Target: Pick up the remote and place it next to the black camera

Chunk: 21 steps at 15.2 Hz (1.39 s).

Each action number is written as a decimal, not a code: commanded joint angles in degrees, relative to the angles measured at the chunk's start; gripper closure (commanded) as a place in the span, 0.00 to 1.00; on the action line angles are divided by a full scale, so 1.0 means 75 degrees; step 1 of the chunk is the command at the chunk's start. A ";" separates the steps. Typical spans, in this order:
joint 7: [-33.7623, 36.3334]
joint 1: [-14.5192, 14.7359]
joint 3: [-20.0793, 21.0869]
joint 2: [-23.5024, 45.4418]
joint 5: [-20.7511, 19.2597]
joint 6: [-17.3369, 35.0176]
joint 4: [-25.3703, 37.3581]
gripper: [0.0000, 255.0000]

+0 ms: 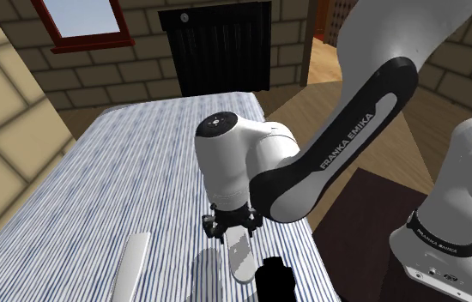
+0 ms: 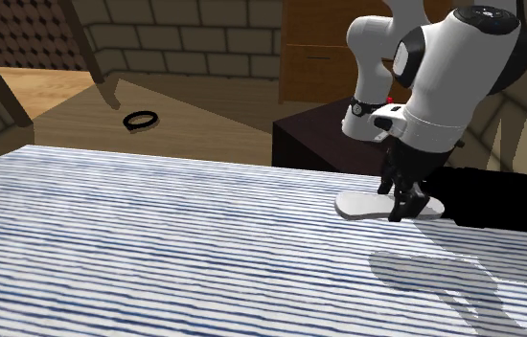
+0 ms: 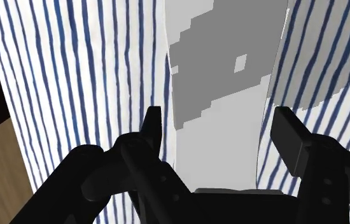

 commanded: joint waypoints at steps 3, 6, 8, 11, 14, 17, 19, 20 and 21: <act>0.0208 0.0055 -0.0084 0.0346 -0.0292 0.0374 -0.0071 1.00; 0.0383 0.0116 -0.0176 0.0634 -0.0538 0.0646 -0.0093 1.00; 0.0504 0.0166 -0.0251 0.0829 -0.0708 0.0822 -0.0098 1.00; 0.0688 0.0255 -0.0380 0.1128 -0.0967 0.1080 -0.0091 1.00; 0.0751 0.0291 -0.0431 0.1231 -0.1055 0.1167 -0.0085 1.00; 0.0751 0.0290 -0.0430 0.1231 -0.1055 0.1166 -0.0084 1.00; 0.0751 0.0290 -0.0429 0.1231 -0.1055 0.1166 -0.0084 1.00; 0.0752 0.0290 -0.0429 0.1231 -0.1055 0.1166 -0.0084 1.00; 0.0748 0.0287 -0.0428 0.1227 -0.1053 0.1166 -0.0087 0.00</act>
